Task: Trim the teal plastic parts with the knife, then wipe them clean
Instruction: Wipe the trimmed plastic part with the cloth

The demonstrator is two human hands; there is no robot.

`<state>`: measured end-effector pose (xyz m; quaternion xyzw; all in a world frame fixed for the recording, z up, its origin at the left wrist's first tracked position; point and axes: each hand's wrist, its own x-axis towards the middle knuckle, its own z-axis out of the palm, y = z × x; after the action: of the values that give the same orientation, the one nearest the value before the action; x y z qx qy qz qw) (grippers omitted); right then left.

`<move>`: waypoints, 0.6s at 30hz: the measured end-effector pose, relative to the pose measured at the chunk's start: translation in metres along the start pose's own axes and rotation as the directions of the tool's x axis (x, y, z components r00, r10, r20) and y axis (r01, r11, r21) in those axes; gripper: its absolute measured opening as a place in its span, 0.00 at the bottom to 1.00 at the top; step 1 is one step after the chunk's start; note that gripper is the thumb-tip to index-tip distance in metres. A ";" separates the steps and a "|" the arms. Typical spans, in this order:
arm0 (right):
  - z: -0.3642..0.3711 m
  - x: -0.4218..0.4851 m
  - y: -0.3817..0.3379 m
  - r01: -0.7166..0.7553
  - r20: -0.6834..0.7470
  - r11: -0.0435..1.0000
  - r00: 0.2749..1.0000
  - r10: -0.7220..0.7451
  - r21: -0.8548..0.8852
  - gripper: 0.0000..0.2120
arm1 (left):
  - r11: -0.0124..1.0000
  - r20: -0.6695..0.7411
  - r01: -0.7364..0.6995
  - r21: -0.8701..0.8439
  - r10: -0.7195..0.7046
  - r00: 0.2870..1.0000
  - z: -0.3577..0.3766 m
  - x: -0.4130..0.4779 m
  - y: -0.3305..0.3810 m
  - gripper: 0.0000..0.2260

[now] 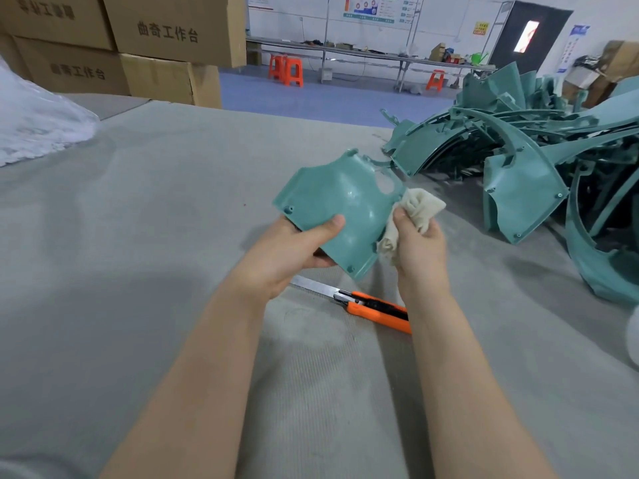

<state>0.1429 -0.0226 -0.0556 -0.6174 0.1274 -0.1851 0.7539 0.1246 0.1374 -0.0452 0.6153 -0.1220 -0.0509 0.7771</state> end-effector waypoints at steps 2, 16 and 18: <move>-0.006 0.004 0.000 -0.044 -0.025 0.996 0.999 0.046 0.073 0.06 | 1.000 0.037 0.021 0.005 -0.021 0.999 -0.002 0.000 -0.001 0.07; 0.017 -0.015 -0.004 -0.338 0.164 0.865 0.940 0.298 0.371 0.02 | 0.950 -0.231 0.002 -0.313 -0.078 0.970 -0.001 0.004 -0.003 0.10; 0.015 -0.014 -0.005 -0.333 0.152 0.866 0.943 0.297 0.374 0.02 | 0.951 -0.201 -0.002 -0.310 -0.064 0.977 -0.004 0.003 -0.003 0.10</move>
<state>0.1362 -0.0037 -0.0476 -0.4315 0.1527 -0.0532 0.8875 0.1286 0.1395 -0.0480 0.4901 -0.0205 -0.0166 0.8713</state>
